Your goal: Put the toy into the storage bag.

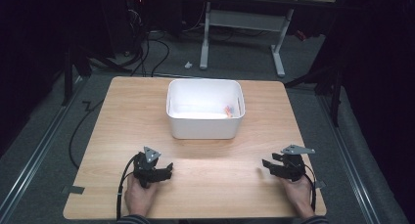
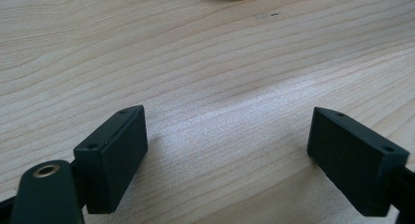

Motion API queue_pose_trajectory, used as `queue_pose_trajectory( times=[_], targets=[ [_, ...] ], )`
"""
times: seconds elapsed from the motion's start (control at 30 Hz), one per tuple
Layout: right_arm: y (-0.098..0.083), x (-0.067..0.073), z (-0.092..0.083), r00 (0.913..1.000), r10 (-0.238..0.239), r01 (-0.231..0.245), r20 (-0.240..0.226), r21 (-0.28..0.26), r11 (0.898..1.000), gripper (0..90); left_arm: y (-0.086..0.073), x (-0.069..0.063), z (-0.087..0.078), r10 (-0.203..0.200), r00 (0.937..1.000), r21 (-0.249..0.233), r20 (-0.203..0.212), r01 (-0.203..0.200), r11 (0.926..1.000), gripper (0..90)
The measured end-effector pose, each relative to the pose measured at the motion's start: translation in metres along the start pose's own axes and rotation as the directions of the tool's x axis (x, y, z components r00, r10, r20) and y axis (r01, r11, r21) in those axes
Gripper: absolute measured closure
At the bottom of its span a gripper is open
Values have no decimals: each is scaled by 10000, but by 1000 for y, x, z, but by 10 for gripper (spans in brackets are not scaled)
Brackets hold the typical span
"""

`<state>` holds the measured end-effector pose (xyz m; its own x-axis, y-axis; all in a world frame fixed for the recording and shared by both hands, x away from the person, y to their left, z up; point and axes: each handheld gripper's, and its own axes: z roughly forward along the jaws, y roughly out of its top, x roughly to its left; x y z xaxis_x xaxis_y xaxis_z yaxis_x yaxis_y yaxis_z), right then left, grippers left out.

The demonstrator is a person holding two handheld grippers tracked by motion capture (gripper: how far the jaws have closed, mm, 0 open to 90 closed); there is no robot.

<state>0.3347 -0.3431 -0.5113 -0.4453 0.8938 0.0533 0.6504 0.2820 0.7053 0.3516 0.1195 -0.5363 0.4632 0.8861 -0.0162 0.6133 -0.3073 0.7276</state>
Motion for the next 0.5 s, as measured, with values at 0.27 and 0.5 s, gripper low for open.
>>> queue_pose_trajectory(
  times=[0.27,0.5],
  targets=[
    [-11,0,13,9972,-495,499,563,-49,9987,364,0,0,0,-1,10000,0,0,1,10000,153],
    [-13,-1,14,9973,-422,437,605,-235,9988,340,0,0,0,-1,10000,0,-1,1,10000,153]
  ],
)
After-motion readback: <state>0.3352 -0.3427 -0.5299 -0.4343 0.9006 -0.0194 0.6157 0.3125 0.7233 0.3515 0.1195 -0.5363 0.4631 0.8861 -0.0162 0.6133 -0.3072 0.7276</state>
